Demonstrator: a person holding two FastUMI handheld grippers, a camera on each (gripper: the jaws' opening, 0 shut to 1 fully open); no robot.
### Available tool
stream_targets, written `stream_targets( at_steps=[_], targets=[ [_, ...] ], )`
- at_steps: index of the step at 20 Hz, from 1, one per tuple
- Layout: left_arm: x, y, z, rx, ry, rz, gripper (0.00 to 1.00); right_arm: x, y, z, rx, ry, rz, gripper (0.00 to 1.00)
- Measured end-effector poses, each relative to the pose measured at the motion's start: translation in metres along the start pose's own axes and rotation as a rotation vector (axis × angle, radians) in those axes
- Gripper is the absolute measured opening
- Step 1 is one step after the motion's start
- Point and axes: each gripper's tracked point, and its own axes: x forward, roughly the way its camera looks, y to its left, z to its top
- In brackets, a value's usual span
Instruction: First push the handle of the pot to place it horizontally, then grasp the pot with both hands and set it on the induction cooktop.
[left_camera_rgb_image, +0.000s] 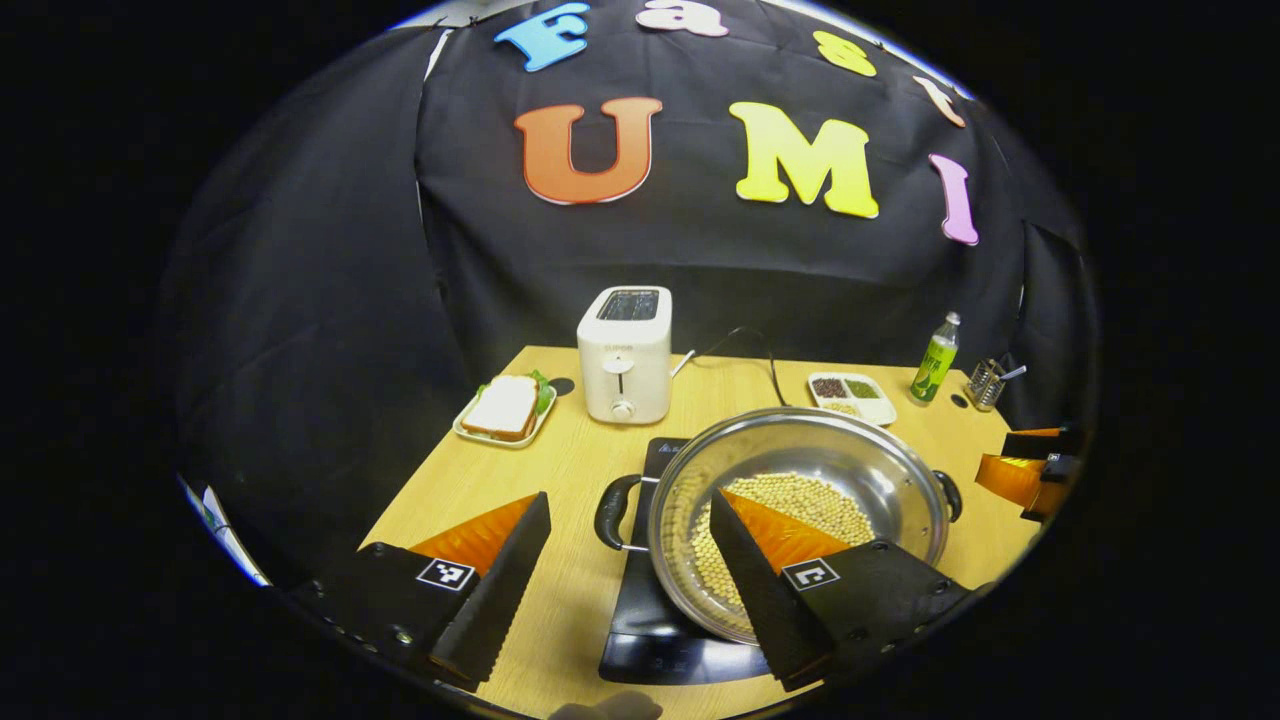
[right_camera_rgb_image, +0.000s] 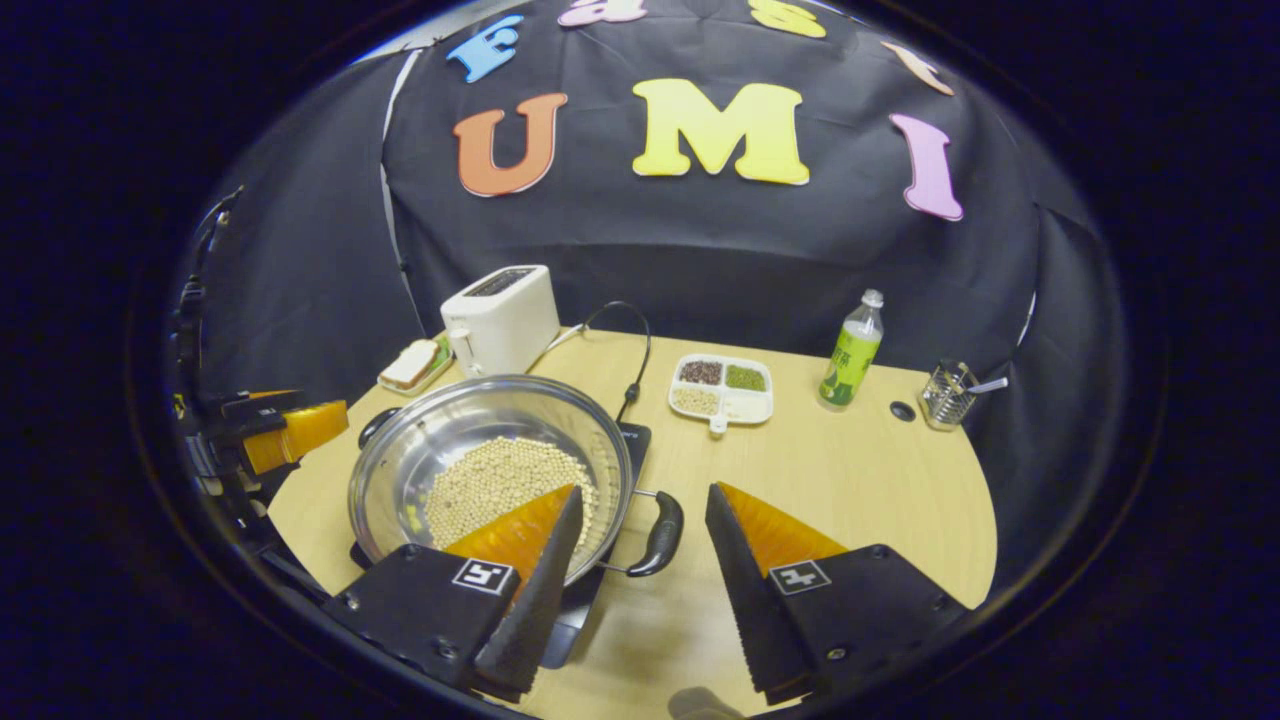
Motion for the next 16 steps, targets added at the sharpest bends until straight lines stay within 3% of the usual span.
stream_targets(
  at_steps=[8, 10, 11, 12, 15, 16],
  targets=[
    [-0.089, -0.088, 0.085, 0.024, -0.221, -0.082, 0.96, -0.101, -0.067, 0.051, -0.037, -0.201, -0.052, 0.81],
    [-0.111, -0.118, 0.099, 0.018, -0.268, -0.100, 0.96, -0.135, -0.089, 0.065, -0.031, -0.253, -0.060, 0.89],
    [-0.123, -0.133, 0.105, 0.017, -0.292, -0.108, 0.86, -0.154, -0.102, 0.071, -0.026, -0.279, -0.060, 1.00],
    [-0.135, -0.149, 0.110, 0.020, -0.305, -0.113, 0.96, -0.170, -0.113, 0.077, -0.022, -0.298, -0.059, 1.00],
    [-0.175, -0.192, 0.131, 0.032, -0.382, -0.111, 0.96, -0.215, -0.153, 0.089, -0.004, -0.366, -0.061, 1.00],
    [-0.187, -0.205, 0.139, 0.051, -0.428, -0.101, 0.86, -0.228, -0.169, 0.090, 0.006, -0.393, -0.068, 1.00]
  ],
)
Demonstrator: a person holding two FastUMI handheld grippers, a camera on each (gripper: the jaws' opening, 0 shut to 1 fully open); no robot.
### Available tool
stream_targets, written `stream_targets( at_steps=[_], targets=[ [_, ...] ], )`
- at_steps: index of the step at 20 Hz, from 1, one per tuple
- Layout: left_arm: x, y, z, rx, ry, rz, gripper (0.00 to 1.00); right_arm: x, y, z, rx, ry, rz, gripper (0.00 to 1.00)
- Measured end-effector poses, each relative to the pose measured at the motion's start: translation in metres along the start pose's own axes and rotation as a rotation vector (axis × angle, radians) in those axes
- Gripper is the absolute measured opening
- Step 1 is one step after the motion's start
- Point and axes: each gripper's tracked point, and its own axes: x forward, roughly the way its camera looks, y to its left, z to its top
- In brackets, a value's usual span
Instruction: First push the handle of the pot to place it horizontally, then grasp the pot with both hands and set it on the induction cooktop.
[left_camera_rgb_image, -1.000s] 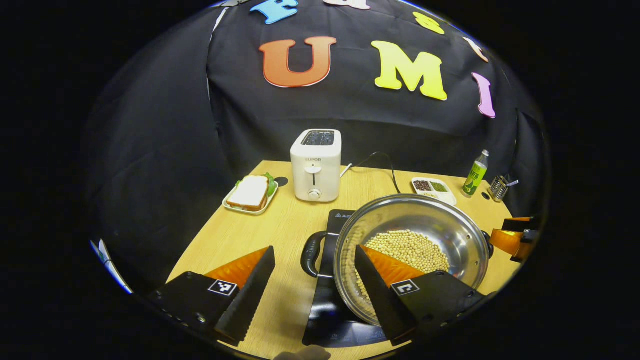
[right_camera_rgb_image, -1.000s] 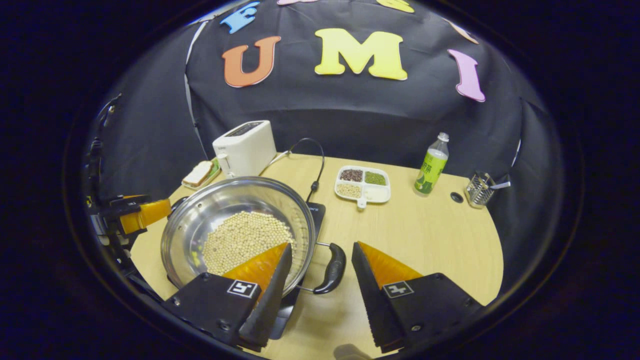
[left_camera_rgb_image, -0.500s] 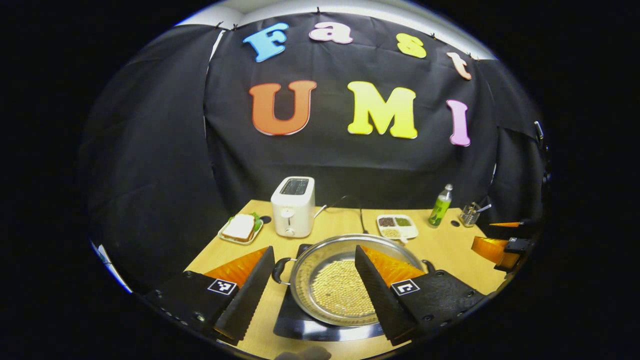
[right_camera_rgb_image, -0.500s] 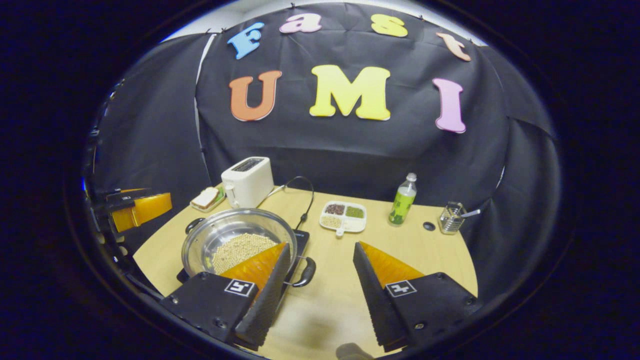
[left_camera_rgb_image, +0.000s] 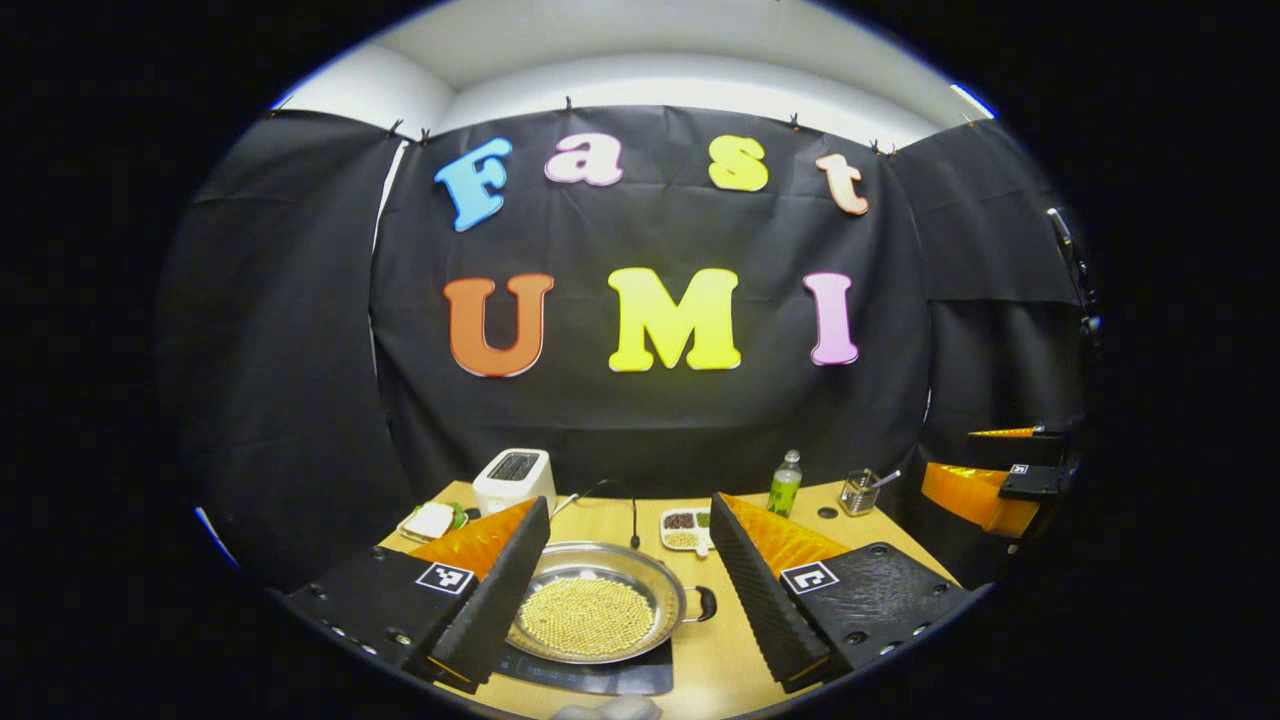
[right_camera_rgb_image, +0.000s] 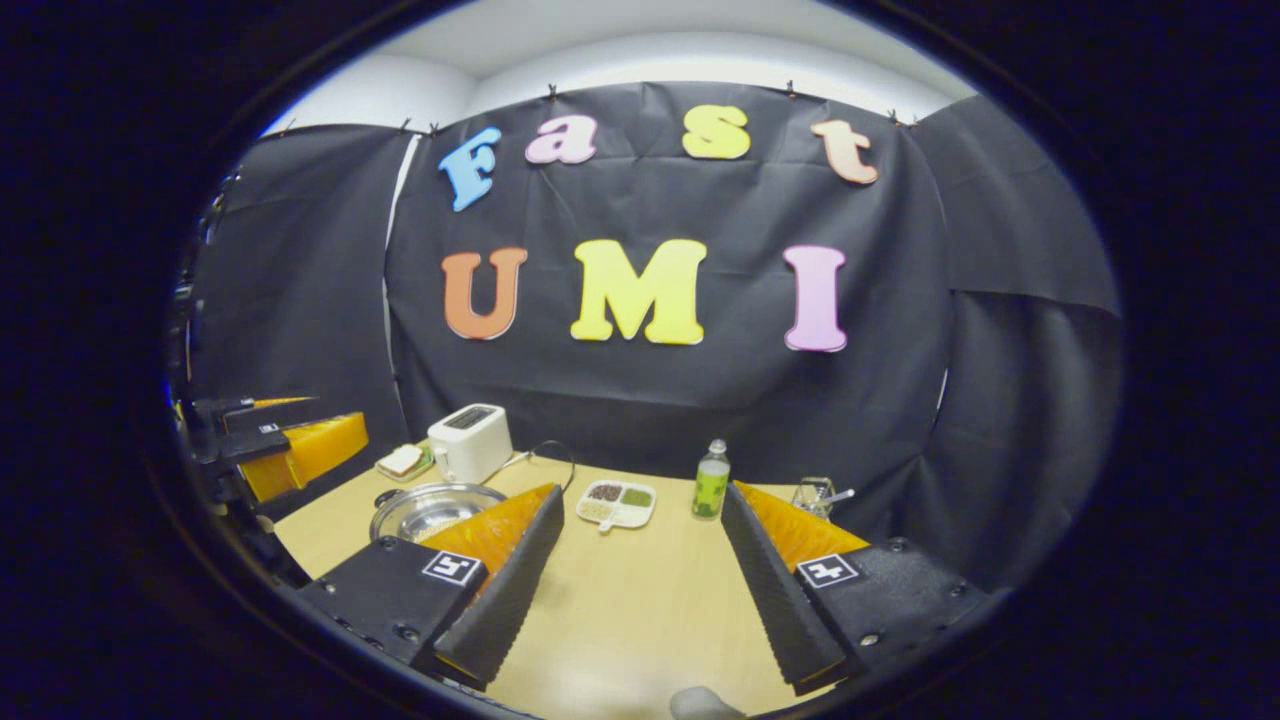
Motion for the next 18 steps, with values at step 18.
stream_targets(
  at_steps=[18],
  targets=[
    [-0.081, -0.157, 0.057, 0.022, -0.092, 0.013, 0.96, -0.114, -0.188, 0.010, 0.087, -0.143, -0.109, 1.00]
  ],
)
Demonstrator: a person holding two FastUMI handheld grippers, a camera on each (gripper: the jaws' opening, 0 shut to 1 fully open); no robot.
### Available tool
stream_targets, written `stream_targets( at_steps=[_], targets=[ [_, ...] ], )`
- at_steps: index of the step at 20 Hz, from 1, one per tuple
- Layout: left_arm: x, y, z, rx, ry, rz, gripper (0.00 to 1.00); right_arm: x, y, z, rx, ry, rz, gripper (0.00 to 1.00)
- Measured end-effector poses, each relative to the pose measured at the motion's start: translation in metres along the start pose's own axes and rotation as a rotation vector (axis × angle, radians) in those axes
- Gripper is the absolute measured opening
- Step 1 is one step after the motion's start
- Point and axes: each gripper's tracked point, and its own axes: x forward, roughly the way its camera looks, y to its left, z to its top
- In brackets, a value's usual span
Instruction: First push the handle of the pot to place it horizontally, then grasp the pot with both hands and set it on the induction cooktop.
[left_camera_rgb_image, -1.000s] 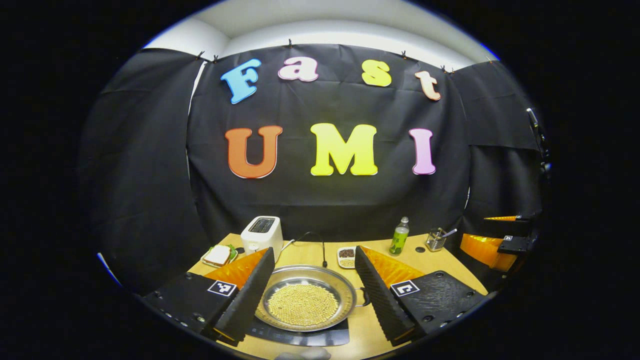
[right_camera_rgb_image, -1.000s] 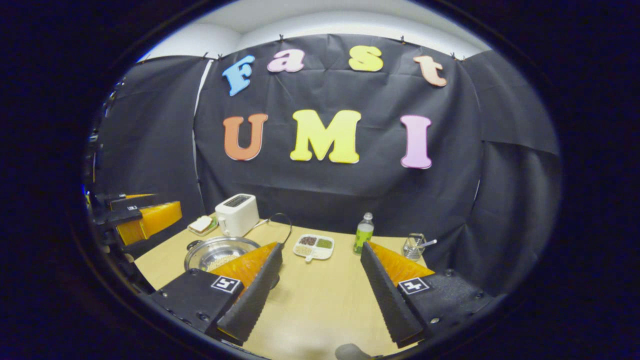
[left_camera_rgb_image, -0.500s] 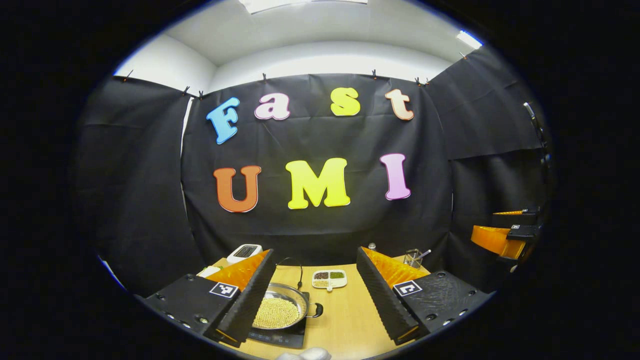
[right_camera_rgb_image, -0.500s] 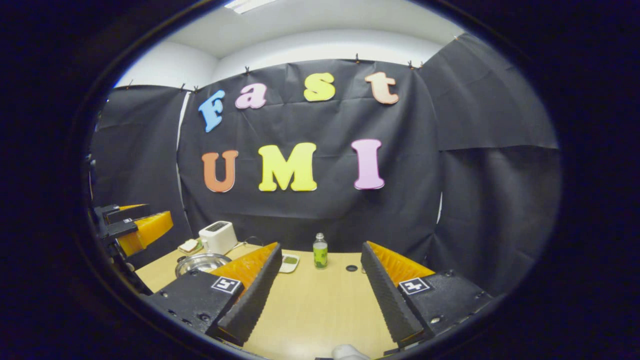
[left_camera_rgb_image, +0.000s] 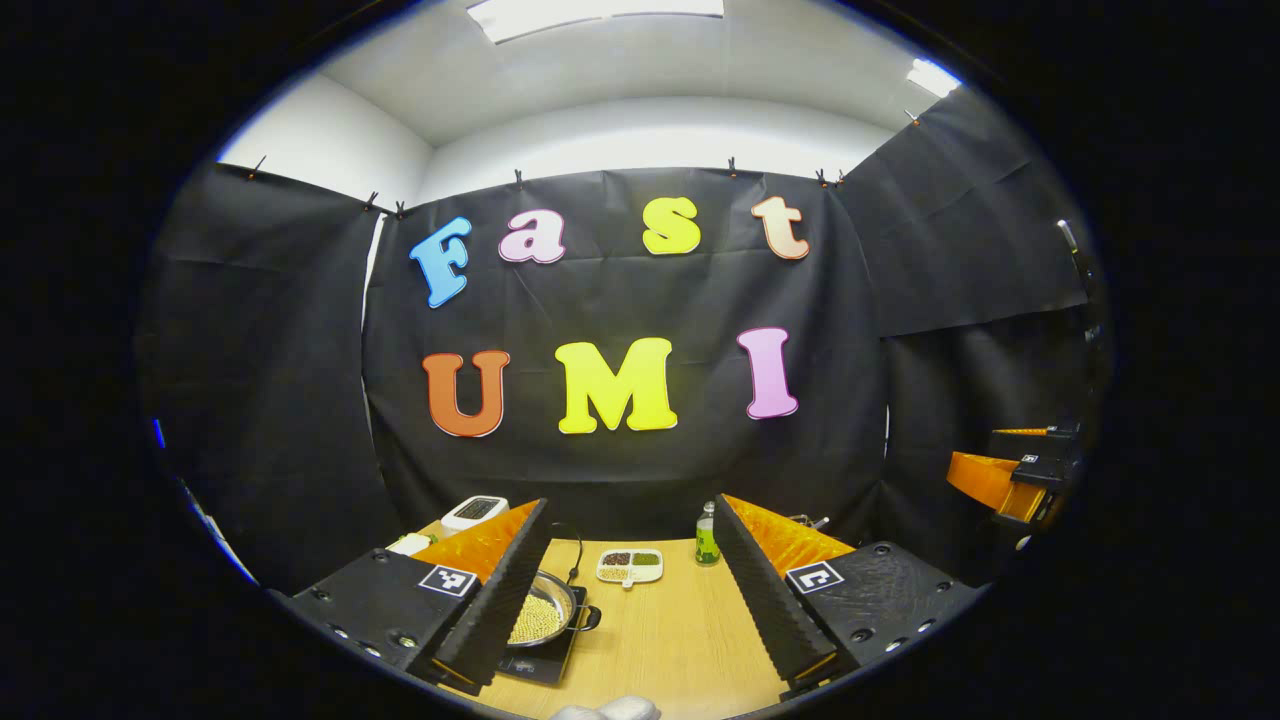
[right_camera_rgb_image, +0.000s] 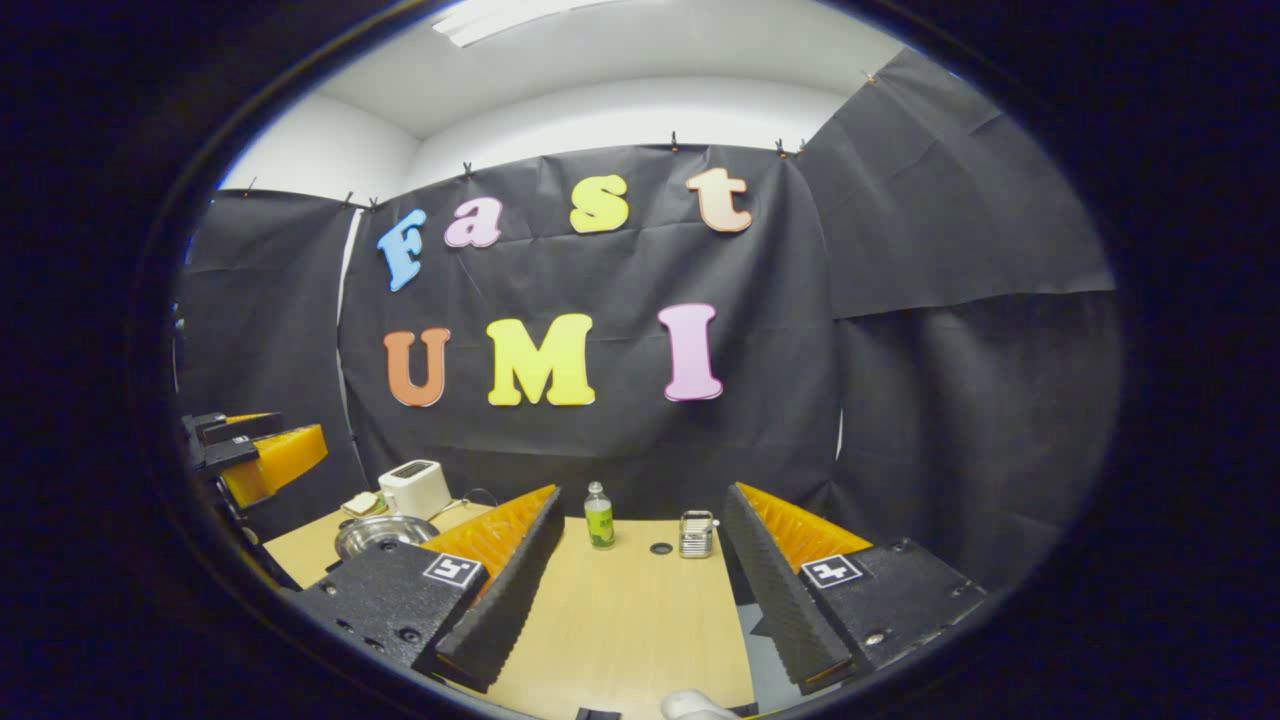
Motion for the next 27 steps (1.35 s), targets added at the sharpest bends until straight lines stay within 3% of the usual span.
stream_targets(
  at_steps=[27],
  targets=[
    [0.004, -0.021, -0.003, -0.008, 0.029, -0.017, 0.96, 0.002, -0.022, -0.009, -0.033, 0.017, -0.026, 1.00]
  ],
)
